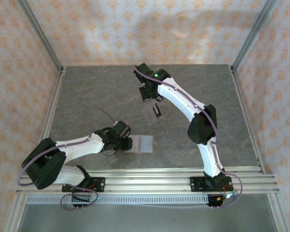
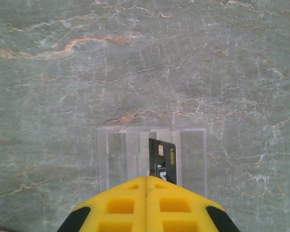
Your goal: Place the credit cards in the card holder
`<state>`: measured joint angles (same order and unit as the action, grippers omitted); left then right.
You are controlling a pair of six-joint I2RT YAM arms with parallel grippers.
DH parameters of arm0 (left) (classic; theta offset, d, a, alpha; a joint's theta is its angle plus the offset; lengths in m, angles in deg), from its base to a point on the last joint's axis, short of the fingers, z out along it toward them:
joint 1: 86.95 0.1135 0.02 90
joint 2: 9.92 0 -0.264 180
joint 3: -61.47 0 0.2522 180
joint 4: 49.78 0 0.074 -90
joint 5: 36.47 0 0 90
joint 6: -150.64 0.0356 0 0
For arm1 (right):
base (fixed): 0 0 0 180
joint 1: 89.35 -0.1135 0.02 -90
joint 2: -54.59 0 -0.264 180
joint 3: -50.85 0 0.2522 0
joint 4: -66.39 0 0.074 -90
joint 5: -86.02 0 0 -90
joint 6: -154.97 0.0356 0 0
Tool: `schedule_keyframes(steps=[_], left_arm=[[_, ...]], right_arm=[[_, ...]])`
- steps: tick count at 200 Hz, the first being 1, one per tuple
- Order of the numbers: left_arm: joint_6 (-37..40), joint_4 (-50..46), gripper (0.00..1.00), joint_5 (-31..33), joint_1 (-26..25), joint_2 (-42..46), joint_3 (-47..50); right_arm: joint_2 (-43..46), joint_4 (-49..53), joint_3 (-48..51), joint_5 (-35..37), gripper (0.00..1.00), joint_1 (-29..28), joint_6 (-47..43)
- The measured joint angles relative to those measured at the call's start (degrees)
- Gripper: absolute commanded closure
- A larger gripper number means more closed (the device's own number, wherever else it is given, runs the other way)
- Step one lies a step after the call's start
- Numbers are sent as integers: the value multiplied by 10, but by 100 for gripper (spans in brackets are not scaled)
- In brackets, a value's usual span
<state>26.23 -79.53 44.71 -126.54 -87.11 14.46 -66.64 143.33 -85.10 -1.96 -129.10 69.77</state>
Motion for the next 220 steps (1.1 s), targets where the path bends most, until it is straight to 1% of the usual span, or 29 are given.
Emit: schedule_keyframes(steps=[35,68,98,128,149,174,220], left_arm=[[0,0,60,0,0,2,0],[0,-3,60,0,0,12,0],[0,-5,60,0,0,16,0],[0,-9,60,0,0,17,0],[-1,-10,60,0,0,17,0],[-2,-9,60,0,0,17,0],[-3,-9,60,-2,0,7,0]], right_arm=[[100,-65,136,-55,100,-11,31],[190,-170,299,-115,100,-32,86],[248,-302,455,-154,100,-56,150],[277,-425,579,-162,100,-71,220],[282,-480,623,-154,100,-82,258],[283,-525,642,-136,100,-99,292],[283,-542,643,-99,100,-116,327]])
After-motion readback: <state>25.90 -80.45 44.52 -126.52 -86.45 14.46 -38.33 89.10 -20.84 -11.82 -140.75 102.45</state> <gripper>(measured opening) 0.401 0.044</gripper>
